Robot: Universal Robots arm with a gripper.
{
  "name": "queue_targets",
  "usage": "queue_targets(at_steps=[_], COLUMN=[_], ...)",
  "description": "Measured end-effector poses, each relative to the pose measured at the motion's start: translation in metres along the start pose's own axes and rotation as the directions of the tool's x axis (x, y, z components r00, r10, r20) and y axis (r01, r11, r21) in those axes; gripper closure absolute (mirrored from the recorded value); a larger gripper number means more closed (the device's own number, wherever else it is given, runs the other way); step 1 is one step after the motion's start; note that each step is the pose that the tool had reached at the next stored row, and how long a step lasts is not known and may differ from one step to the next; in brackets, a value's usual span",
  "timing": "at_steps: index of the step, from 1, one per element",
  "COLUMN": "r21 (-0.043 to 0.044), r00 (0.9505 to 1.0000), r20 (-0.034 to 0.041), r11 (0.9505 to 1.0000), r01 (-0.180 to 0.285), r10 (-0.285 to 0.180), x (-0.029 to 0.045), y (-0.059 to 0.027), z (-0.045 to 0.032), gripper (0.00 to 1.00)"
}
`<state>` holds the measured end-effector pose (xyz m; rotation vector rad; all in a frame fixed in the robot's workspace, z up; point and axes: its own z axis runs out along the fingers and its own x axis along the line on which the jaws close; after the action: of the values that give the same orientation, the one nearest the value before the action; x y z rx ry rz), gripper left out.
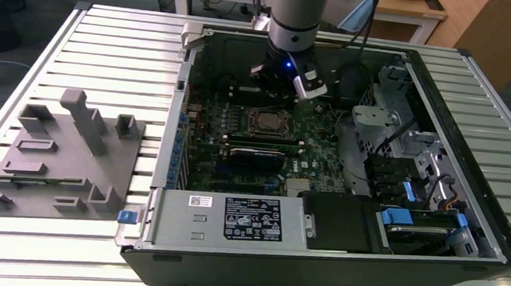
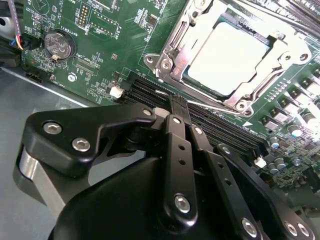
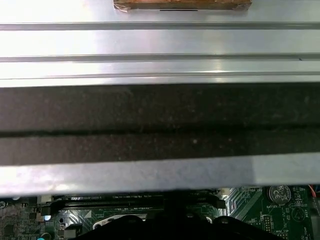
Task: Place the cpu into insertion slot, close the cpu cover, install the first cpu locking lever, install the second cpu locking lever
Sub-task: 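Install the first cpu locking lever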
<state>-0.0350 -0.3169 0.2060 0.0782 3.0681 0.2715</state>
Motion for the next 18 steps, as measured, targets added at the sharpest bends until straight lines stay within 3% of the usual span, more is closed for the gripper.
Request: queue_targets(at_steps=[3, 8, 11, 15, 18], r21=[-0.0005, -0.0004, 0.0015, 0.0043, 0.0045], r00=[1.0000, 0.9999, 0.9990, 0.9940, 0.9932], r20=[0.0082, 0.0141, 0.0204, 0.0325, 0.0338], r11=[1.0000, 1.0000, 0.9992, 0.9945, 0.9938], r01=[0.001, -0.004, -0.039, -0.104, -0.111], r10=[-0.001, 0.004, 0.039, 0.104, 0.111], x=[0.0014, 0.0020, 0.0021, 0.0023, 0.0049], y=[-0.0002, -0.0004, -0.0005, -0.0007, -0.0008], z=[0.0007, 0.0019, 0.0026, 0.0031, 0.0030], gripper=[0.89, 0.89, 0.89, 0.89, 0.89])
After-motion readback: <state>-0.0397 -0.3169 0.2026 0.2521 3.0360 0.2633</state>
